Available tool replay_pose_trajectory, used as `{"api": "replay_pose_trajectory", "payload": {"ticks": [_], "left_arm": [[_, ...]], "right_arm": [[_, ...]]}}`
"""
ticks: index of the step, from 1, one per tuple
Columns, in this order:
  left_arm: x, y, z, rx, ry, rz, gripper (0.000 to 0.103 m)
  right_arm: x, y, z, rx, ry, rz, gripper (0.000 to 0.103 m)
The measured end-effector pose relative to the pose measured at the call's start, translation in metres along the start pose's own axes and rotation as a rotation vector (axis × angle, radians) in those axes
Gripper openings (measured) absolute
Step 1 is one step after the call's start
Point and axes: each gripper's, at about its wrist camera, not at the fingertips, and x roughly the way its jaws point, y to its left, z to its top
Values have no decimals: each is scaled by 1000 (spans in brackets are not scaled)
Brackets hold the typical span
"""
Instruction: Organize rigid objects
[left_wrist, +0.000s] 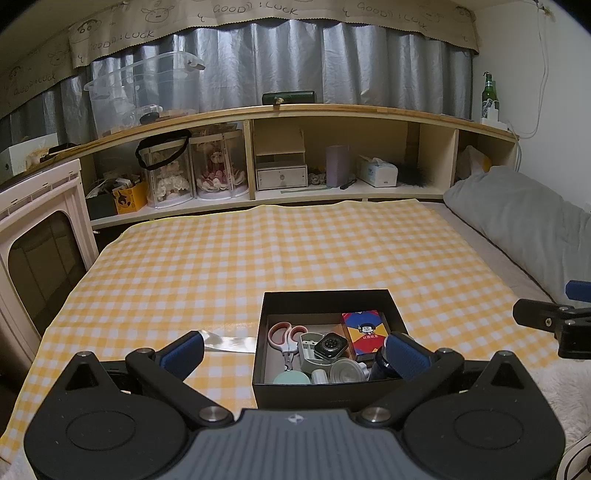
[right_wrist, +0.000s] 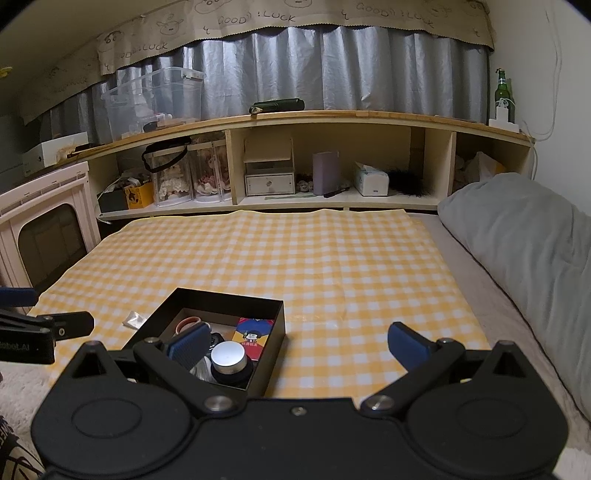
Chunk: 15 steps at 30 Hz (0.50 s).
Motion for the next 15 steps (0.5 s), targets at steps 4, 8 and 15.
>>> {"api": "replay_pose_trajectory", "payload": {"ticks": [4, 8, 15], "left_arm": [[0, 0, 0, 0, 0, 0, 103], [0, 0, 0, -1, 1, 0, 103], [0, 0, 0, -1, 1, 0, 103]], "right_arm": [[-1, 0, 0, 0, 1, 0, 103], [-1, 0, 0, 0, 1, -1, 103], [-1, 0, -1, -8, 5, 1, 103]]}}
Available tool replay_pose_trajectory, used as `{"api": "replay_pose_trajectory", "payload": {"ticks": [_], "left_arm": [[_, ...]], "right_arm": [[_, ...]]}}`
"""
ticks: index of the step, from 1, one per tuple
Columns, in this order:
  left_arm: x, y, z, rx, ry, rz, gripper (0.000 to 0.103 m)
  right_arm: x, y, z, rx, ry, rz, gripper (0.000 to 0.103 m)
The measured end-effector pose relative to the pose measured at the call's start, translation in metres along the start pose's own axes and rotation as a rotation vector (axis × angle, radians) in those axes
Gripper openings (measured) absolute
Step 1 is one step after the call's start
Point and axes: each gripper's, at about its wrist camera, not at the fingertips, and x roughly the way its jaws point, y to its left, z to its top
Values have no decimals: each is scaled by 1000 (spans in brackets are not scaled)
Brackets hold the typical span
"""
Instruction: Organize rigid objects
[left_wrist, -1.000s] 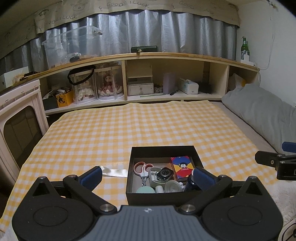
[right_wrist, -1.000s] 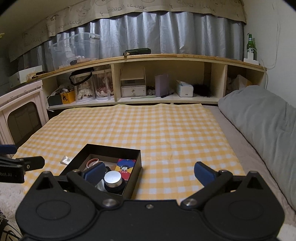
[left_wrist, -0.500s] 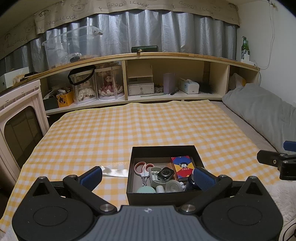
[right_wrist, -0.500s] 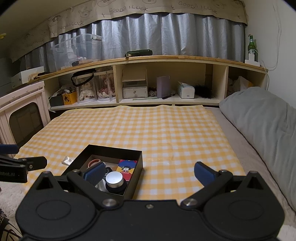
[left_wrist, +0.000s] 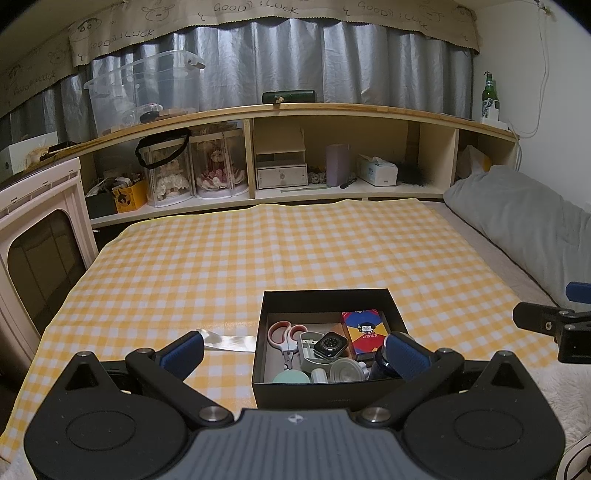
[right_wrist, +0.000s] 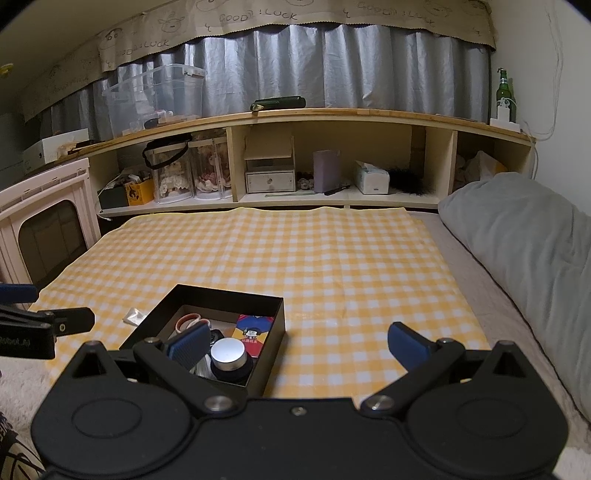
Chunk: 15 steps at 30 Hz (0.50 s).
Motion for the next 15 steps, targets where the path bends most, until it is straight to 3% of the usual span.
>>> {"api": "replay_pose_trajectory", "payload": {"ticks": [15], "left_arm": [[0, 0, 0, -1, 0, 0, 103]], "right_arm": [[0, -1, 0, 1, -2, 0, 103]]}}
